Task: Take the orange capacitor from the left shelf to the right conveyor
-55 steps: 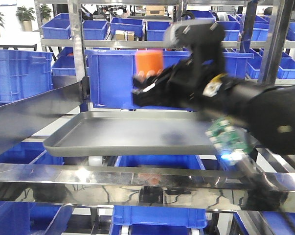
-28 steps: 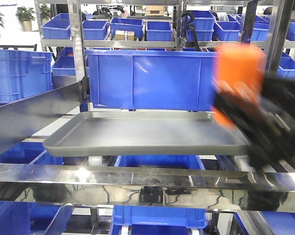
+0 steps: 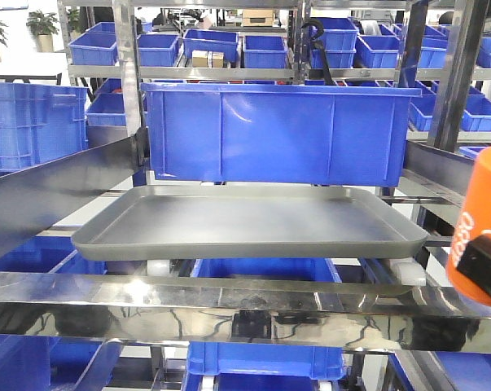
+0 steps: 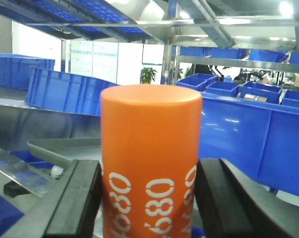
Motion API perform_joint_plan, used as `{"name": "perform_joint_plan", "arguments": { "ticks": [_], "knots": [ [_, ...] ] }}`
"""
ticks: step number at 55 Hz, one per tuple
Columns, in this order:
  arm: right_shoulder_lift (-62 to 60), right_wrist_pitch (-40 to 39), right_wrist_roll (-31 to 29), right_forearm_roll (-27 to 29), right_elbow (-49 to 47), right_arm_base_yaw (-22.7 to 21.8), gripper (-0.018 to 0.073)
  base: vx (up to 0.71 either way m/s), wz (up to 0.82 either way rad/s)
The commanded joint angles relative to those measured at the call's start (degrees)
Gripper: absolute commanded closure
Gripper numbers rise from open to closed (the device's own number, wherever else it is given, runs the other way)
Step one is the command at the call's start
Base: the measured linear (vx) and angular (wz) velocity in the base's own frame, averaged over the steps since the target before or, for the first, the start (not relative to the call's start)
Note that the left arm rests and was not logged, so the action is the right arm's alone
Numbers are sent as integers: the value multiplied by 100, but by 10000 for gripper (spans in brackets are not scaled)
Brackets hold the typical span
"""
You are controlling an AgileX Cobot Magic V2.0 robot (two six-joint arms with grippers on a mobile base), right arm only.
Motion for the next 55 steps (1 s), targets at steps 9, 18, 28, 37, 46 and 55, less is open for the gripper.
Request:
{"name": "perform_joint_plan", "arguments": {
  "ticks": [9, 18, 28, 37, 46, 55],
  "knots": [
    [-7, -483, -38, -47, -169, 6, 568, 0, 0],
    [-7, -483, -38, -47, -169, 6, 568, 0, 0],
    [-7, -483, -38, -47, -169, 6, 568, 0, 0],
    [-7, -483, -38, -47, -169, 6, 568, 0, 0],
    [-7, -483, -38, -47, -169, 6, 568, 0, 0],
    [-13, -483, -38, -47, -169, 1, 568, -2, 0]
  ]
}}
